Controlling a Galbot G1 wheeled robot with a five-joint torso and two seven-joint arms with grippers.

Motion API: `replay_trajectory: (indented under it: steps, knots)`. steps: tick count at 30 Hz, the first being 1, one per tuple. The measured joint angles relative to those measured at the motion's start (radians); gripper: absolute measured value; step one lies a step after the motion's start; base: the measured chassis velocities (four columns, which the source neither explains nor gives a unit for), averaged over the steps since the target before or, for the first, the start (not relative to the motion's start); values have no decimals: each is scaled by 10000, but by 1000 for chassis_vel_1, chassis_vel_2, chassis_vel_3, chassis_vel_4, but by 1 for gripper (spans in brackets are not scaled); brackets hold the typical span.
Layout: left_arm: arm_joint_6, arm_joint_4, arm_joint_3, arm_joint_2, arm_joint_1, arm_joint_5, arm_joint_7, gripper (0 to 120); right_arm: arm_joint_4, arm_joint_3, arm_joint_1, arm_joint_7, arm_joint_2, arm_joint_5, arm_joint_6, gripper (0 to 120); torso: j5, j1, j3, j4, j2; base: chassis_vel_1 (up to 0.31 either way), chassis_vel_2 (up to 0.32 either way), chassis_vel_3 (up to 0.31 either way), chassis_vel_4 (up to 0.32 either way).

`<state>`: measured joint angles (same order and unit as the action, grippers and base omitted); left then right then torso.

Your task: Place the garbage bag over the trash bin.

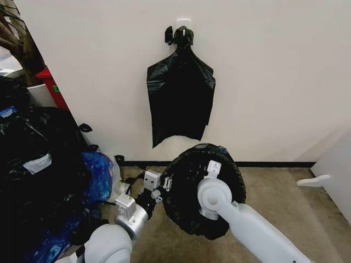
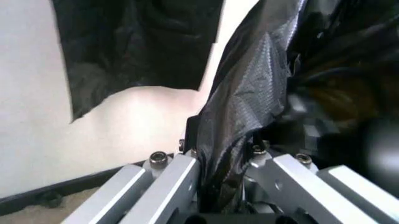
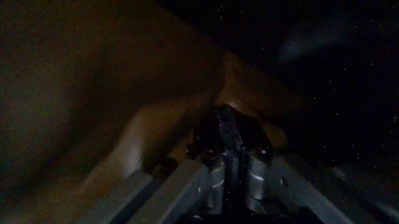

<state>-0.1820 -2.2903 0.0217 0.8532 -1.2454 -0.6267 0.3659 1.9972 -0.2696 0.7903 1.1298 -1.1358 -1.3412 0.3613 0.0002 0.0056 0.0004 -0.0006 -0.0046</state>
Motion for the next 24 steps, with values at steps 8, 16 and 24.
replay_trajectory:
  steps: [8, 16, 24]
  knots:
    - [53, 367, -30, 55, 105, -33, 41, 1, 695, -534, 18, -20, -15, -58, 98, 0, -1, -1, 0, 0, 0, 0, 0, 0, 0]
    - [54, 271, -101, 52, 262, -273, 143, 1, 404, -663, 471, -171, -15, 37, 270, 0, 0, -1, 0, 0, 0, 0, 0, 0, 0]
    - [16, 198, -105, 76, 405, -424, 192, 1, 446, -643, 590, -173, 5, 119, 269, 0, 1, -1, 0, -1, 0, 0, 0, 0, 0]
